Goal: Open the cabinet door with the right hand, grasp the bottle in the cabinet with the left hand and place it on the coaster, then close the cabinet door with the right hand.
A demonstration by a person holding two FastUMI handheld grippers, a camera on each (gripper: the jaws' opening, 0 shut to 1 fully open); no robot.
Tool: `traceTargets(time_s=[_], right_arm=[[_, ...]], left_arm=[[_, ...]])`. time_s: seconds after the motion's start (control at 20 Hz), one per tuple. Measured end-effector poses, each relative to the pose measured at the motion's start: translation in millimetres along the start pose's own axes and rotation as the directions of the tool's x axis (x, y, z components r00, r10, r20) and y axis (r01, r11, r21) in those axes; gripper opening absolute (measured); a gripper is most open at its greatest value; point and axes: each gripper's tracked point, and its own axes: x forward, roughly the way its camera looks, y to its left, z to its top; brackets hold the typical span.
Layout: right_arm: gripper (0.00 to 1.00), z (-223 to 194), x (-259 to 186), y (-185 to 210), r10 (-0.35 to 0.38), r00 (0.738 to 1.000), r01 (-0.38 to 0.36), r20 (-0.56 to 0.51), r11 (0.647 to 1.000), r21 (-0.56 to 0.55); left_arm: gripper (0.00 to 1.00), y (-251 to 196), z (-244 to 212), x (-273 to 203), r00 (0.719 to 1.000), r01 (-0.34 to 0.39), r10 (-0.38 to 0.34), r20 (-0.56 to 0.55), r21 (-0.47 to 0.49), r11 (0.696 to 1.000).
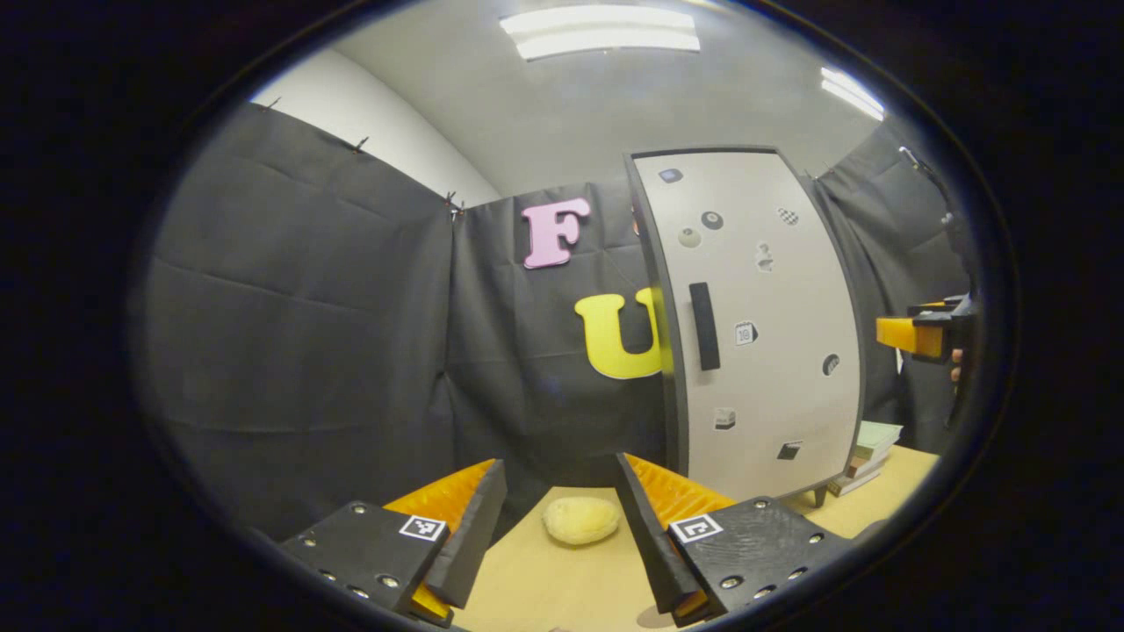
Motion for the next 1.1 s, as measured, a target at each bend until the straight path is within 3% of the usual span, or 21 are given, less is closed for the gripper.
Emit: traceTargets(time_s=[0.1,0.2,0.25,0.75,1.1], right_arm=[[0.98,4.6,10.3,14.4,0.022,1.000,-0.022,0.001,1.000,-0.002],[0.98,8.0,19.4,28.3,0.041,0.999,-0.041,0.004,0.999,-0.002],[0.98,10.2,23.3,36.0,0.052,0.999,-0.052,0.005,0.999,-0.001],[0.98,32.9,65.3,117.8,0.164,0.986,-0.164,0.005,0.986,0.017],[0.98,36.2,108.5,155.9,0.145,0.989,-0.145,-0.033,0.989,0.005]], left_arm=[[0.74,13.9,-3.6,-0.6,1.000,-0.021,0.021,-0.006,0.000,1.000],[0.80,26.4,-8.4,-4.0,0.999,-0.039,0.039,-0.016,-0.001,0.999],[0.74,32.9,-10.2,-5.3,0.999,-0.050,0.050,-0.020,0.002,0.999],[0.74,100.9,-18.0,-26.7,0.987,-0.156,0.157,-0.029,0.029,0.987],[0.74,133.1,-36.4,-35.9,0.976,-0.207,0.209,-0.064,0.041,0.978]])
